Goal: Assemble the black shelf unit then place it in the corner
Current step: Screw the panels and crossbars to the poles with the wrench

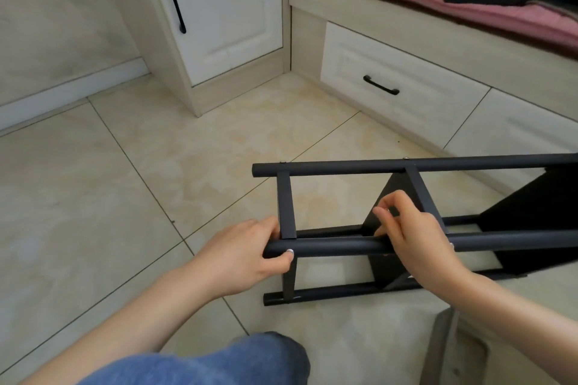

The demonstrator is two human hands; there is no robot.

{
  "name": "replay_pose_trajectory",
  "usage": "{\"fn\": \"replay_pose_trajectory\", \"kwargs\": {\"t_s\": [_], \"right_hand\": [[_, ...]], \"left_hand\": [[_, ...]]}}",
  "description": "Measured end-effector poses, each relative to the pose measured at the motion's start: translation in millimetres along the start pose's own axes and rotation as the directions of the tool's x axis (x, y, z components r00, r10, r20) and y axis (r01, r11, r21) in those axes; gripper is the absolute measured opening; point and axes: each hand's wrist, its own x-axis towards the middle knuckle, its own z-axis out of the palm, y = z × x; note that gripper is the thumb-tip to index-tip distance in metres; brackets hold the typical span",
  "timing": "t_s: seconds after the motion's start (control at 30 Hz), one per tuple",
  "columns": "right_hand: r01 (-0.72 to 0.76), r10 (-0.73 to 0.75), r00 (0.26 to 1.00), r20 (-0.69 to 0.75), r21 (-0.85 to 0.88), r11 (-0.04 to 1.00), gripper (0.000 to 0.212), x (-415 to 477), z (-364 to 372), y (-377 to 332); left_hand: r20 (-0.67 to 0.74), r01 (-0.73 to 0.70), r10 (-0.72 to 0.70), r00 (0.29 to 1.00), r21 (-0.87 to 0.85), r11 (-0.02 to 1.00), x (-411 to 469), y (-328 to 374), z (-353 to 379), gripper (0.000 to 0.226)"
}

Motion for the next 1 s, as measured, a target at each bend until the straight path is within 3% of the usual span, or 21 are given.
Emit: {"fn": "replay_pose_trajectory", "kwargs": {"t_s": [0.3, 0.5, 0.83, 1.0], "right_hand": [[0.225, -0.225, 0.972, 0.073, 0.003, 0.974, 0.021, 23.2, 0.5, -32.2], [0.324, -0.329, 0.939, 0.104, 0.060, 0.944, 0.013, 79.0, 23.6, -69.8], [0.357, -0.340, 0.920, 0.198, -0.060, 0.932, 0.021, 136.6, 65.3, -84.5], [0.312, -0.296, 0.936, 0.192, -0.059, 0.948, 0.017, 146.1, 63.3, -83.9]], "left_hand": [[0.003, -0.042, 0.042, 0.999, -0.013, 0.999, 4.4, -2.5, 0.5, 0.039], [-0.017, -0.072, 0.072, 0.997, -0.018, 0.997, 8.4, -8.3, 2.6, 0.041], [-0.105, -0.196, 0.184, 0.977, -0.123, 0.973, 11.0, -18.7, 9.5, 0.039], [-0.250, -0.244, 0.223, 0.942, -0.058, 0.968, 11.9, -20.1, 15.1, 0.039]]}}
